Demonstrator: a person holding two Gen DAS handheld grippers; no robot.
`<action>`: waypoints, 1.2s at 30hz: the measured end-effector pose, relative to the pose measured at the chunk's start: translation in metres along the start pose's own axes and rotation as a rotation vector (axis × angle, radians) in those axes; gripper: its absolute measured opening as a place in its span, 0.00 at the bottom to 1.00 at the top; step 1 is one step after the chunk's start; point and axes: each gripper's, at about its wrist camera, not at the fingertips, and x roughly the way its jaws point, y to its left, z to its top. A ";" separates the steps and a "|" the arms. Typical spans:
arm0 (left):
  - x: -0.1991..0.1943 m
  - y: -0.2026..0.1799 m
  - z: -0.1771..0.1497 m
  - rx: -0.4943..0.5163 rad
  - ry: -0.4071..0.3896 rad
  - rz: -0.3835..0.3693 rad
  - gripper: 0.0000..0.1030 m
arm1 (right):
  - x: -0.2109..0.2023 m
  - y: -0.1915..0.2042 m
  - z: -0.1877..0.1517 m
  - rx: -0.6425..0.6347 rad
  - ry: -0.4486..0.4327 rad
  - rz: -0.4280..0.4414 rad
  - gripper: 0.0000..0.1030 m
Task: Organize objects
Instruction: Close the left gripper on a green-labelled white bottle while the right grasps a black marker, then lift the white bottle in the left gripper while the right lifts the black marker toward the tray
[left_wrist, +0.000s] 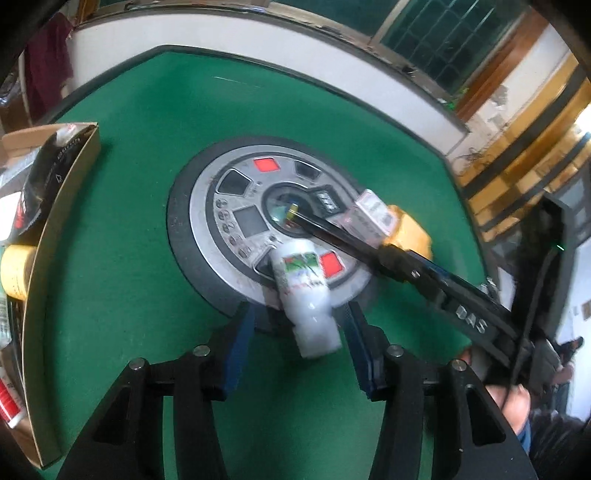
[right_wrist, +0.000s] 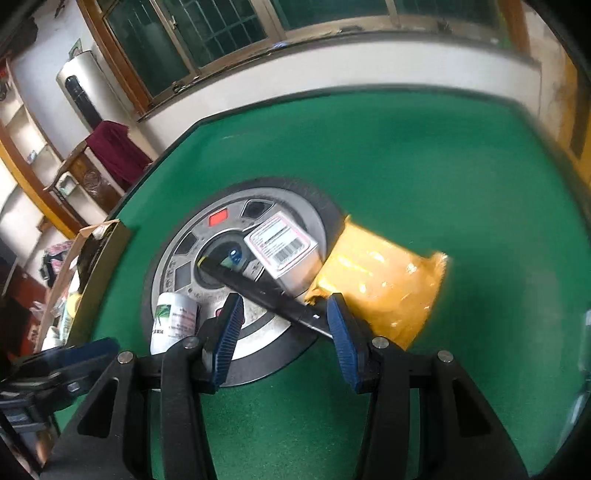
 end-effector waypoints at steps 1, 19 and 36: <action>0.004 -0.003 0.002 0.001 0.005 0.015 0.43 | 0.002 0.000 0.000 -0.006 -0.007 -0.010 0.44; 0.022 0.008 -0.009 0.167 -0.023 0.172 0.28 | 0.021 0.050 -0.016 -0.286 0.016 -0.211 0.12; -0.005 0.026 -0.051 0.185 -0.080 0.217 0.28 | 0.011 0.058 -0.024 -0.179 0.054 -0.085 0.12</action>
